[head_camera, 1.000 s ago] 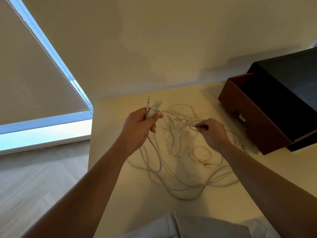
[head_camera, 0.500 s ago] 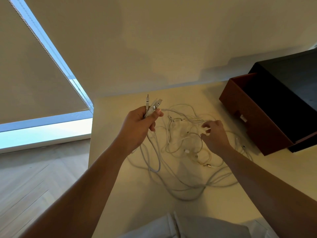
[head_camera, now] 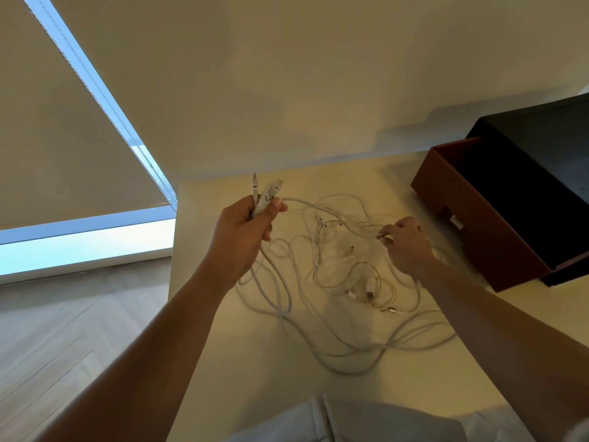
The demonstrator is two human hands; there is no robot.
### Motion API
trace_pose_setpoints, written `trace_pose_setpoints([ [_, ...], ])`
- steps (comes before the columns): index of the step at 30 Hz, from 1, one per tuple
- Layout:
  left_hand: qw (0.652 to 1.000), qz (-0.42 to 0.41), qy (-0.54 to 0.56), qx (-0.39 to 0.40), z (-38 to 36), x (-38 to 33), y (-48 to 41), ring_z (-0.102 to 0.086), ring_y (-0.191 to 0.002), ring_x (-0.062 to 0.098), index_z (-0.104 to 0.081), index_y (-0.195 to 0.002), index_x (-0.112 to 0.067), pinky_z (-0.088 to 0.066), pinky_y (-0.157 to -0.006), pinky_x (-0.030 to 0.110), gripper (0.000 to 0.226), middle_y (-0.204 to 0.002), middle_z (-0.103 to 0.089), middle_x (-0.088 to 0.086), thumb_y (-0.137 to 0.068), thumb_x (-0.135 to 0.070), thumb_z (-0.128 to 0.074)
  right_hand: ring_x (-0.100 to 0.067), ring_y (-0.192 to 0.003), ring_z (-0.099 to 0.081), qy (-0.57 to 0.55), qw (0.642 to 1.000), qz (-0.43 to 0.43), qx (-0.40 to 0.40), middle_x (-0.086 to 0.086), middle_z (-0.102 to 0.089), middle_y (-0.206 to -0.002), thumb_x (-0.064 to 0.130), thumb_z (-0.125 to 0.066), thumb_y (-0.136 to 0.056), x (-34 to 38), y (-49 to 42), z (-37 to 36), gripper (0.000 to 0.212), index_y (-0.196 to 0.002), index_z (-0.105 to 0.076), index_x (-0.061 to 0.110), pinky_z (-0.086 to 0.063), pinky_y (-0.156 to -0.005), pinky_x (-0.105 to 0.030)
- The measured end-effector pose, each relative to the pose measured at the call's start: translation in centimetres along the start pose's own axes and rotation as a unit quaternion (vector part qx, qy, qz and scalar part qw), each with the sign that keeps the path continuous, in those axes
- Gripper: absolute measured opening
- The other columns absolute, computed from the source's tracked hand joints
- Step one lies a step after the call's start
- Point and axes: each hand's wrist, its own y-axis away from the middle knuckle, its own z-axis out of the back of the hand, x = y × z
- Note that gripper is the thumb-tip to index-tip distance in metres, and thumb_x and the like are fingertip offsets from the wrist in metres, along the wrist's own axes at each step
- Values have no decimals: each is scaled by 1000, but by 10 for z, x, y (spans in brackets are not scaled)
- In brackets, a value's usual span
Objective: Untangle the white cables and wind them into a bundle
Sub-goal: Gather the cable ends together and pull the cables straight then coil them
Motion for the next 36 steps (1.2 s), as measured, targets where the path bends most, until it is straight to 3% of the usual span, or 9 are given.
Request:
trace_pose_setpoints([
  [3, 998, 0, 6, -58, 12, 5, -5, -39, -43, 1, -70, -81, -24, -32, -46, 11, 19, -43, -42, -14, -95, -31, -58, -33, -110, -49, 0, 1000, -7, 24, -12, -52, -115, 23, -41, -101, -15, -3, 4, 25, -109, -64, 16, -37, -93, -38],
  [7, 998, 16, -17, -64, 19, 13, -6, -40, -45, 1, -70, -80, -28, -33, -51, 19, 19, -43, -41, -14, -94, -35, -58, -22, -86, -55, -140, 990, -17, -9, -12, -64, -98, 15, -43, -101, -26, -3, 13, 22, -92, -63, 10, -38, -72, -29],
  [12, 998, 39, -47, -32, 18, 21, -7, -44, -46, 1, -70, -79, -30, -32, -52, 24, 18, -44, -46, -14, -93, -36, -60, -18, -75, -60, -342, 936, -39, -79, -7, -62, -85, 18, -44, -101, -12, -5, 39, 22, -86, -60, 20, -47, -65, -25],
  [16, 997, 45, -59, -34, 14, 20, -6, -44, -40, -1, -71, -84, -23, -32, -47, 15, 13, -44, -49, -18, -91, -31, -63, -10, -67, -58, -415, 900, 15, -134, -1, -59, -73, 16, -49, -99, 4, -2, 66, 19, -90, -65, 18, -50, -60, -19],
  [19, 996, 49, -64, -28, 14, 18, -5, -43, -36, -1, -71, -90, -15, -30, -45, 15, 15, -42, -49, -20, -90, -29, -64, -10, -71, -57, -421, 890, 46, -170, -3, -60, -78, 17, -52, -98, 12, 3, 83, 19, -108, -65, 8, -52, -65, -17],
  [22, 995, 56, -73, -22, 14, 18, -5, -40, -31, 0, -70, -94, -8, -27, -48, 23, 21, -36, -43, -17, -90, -28, -65, -10, -83, -59, -383, 896, 62, -216, -1, -63, -93, 24, -56, -96, 17, 10, 96, 16, -107, -66, 21, -51, -80, -22],
  [26, 994, 60, -86, -23, 17, 23, -8, -29, -37, 8, -68, -92, -2, -22, -48, 27, 32, -36, -32, -13, -88, -33, -67, 1, -89, -49, -306, 908, 79, -275, 6, -55, -106, 24, -57, -95, 20, 20, 106, 22, -112, -67, 16, -36, -76, 1],
  [33, 994, 67, -85, -24, 20, 25, -8, -24, -46, 14, -51, -62, -20, -21, -48, 28, 34, -38, -28, -11, -88, -35, -67, 23, -83, -45, -300, 909, 66, -280, 8, -51, -107, 21, -58, -94, 19, 37, 110, 20, -109, -68, 13, -33, -73, 7],
  [36, 995, 72, -61, -44, 20, 27, -9, -23, -43, 12, -52, -67, -21, -20, -47, 26, 31, -38, -27, -11, -87, -39, -67, 8, -88, -50, -298, 917, 67, -258, 6, -54, -106, 20, -59, -93, 17, 42, 108, 18, -107, -69, 14, -38, -76, 0],
])
